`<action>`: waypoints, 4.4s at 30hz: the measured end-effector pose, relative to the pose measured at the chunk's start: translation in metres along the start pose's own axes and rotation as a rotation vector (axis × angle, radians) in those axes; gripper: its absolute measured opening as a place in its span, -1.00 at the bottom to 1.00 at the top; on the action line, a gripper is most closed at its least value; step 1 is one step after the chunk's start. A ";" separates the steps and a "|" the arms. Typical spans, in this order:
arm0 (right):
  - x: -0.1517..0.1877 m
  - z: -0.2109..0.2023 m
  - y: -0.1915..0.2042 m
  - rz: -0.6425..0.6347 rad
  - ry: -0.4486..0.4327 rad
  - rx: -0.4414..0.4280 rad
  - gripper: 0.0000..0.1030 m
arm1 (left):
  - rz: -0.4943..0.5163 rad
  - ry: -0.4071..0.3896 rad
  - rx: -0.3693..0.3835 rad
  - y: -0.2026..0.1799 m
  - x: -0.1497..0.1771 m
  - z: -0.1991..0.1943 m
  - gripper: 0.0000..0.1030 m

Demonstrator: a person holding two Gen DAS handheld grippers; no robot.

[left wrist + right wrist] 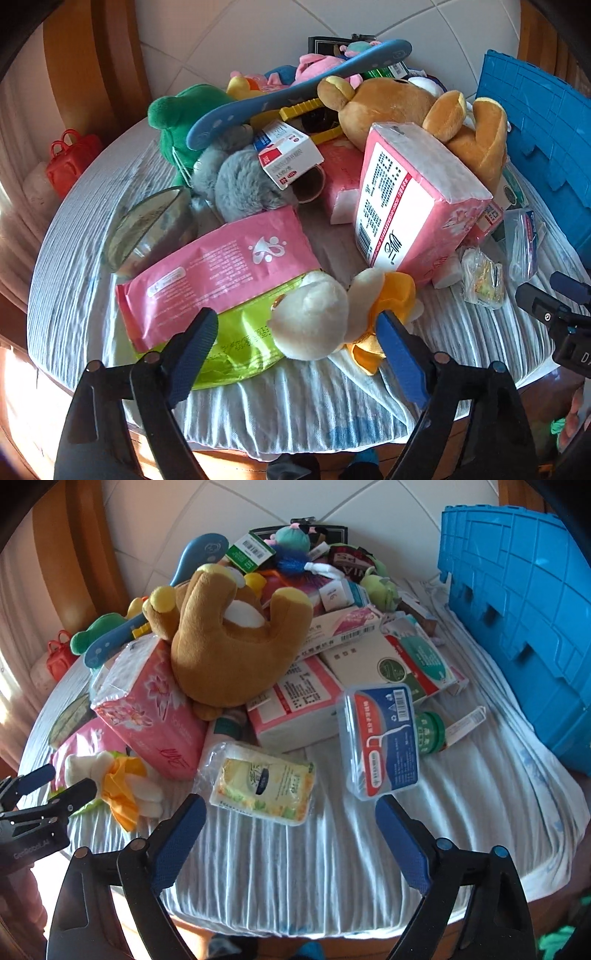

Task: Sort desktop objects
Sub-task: 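Grasp the white plush duck with the left tool while the right tool grasps a snack packet, then lift the plush duck and snack packet and carry both toward the blue crate, then lower both tools into the crate and open them to drop the items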

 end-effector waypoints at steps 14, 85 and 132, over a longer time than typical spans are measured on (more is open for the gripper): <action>-0.001 0.051 0.009 0.006 0.094 -0.052 0.68 | 0.046 -0.005 0.041 -0.027 0.007 0.007 -0.14; -0.085 -0.101 0.000 -0.046 -0.261 -0.002 -0.71 | 0.081 -0.413 0.144 -0.031 -0.105 -0.143 -0.35; -0.072 -0.198 -0.533 0.033 -0.001 0.339 -0.71 | 0.501 0.028 0.326 -0.632 -0.135 -0.135 -0.35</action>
Point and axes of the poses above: each gripper's, at about its wrist camera, not at the fingertips, and z roughly the way its jaws point, y to its left, x to its underside, the point moved 4 cm from there along z, roughly the way its jaws point, and after that the axes turned 10 degrees about -z, right-handed, at the moved point
